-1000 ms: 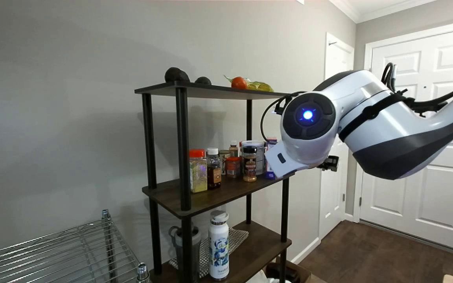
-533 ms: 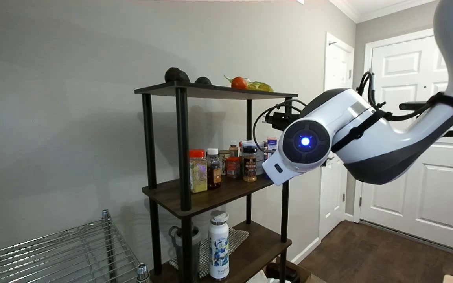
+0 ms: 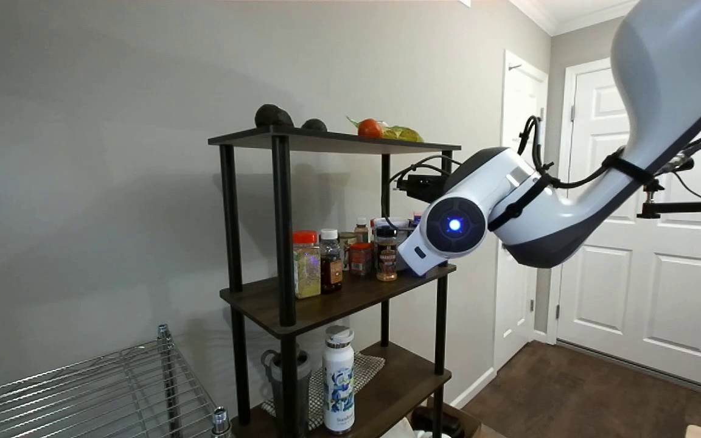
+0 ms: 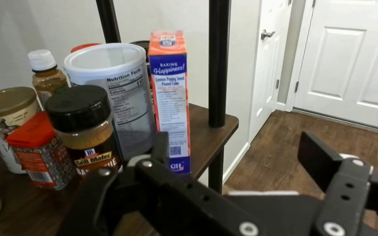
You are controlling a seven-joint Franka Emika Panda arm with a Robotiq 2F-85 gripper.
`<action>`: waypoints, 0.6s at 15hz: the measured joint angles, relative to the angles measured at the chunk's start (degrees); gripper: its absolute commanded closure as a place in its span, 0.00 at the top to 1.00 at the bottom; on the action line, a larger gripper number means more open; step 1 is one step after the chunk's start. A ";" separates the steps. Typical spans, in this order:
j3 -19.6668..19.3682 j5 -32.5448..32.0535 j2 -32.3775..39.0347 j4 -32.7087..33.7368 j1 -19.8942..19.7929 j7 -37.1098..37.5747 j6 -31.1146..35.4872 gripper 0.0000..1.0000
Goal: Shift the orange box to the left
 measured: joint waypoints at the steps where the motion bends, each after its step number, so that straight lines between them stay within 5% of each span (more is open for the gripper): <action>1: -0.29 -1.36 0.76 0.98 -0.67 0.00 0.65 1.00; 9: -1.70 -7.53 7.72 8.14 -4.38 -0.10 5.77 1.00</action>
